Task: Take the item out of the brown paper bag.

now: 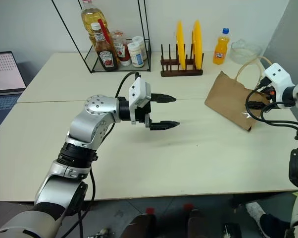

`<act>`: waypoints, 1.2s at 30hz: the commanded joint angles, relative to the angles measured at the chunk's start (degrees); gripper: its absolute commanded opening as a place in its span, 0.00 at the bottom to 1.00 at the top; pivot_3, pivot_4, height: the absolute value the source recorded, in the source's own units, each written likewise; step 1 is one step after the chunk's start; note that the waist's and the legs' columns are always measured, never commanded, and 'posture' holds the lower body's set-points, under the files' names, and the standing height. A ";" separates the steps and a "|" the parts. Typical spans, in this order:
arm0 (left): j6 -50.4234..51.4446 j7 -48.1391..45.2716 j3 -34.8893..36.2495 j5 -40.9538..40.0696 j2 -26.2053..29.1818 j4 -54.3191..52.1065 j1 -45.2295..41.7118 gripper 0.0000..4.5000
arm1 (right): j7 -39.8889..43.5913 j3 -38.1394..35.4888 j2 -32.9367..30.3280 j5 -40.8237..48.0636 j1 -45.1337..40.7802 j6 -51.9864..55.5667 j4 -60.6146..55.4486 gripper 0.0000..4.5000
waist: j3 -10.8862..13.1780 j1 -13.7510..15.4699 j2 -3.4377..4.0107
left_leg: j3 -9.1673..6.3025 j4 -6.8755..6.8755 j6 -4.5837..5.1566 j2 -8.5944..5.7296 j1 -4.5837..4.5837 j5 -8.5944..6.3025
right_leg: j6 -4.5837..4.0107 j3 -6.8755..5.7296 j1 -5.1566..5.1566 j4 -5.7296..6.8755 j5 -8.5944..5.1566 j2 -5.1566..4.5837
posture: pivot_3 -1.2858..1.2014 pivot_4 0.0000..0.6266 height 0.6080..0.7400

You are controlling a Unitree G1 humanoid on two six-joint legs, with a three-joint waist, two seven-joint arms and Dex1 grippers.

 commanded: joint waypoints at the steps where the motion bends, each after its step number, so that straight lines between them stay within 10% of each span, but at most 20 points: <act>1: -0.40 -0.61 0.26 -1.17 -0.85 -0.98 -1.99 1.00 | 0.25 -1.66 0.48 0.42 -2.96 -1.14 0.31 0.96 | 0.00 -0.06 0.00 | 0.01 0.03 0.00 0.00 0.01 0.00 | 0.00 0.01 -0.02 0.08 0.00 0.00 | 0.52 0.24 1.00; 14: -0.06 -1.08 0.82 -0.54 -0.34 -0.92 -2.02 1.00 | 0.50 -1.49 -0.02 -1.37 -2.91 -3.22 3.38 0.01 | 0.00 -0.06 0.01 | -0.04 0.64 0.02 -0.02 0.01 0.00 | 0.02 0.03 0.01 0.60 0.01 0.06 | 0.52 0.24 1.00; 36: 8.30 3.27 7.80 -3.67 10.12 -11.79 11.19 1.00 | 6.01 -6.77 9.14 7.76 0.60 -3.78 -12.73 0.01 | -0.02 -2.25 0.05 | -0.11 0.65 0.01 0.10 0.02 0.00 | 0.01 0.10 -0.03 0.63 0.01 0.03 | 0.52 0.24 1.00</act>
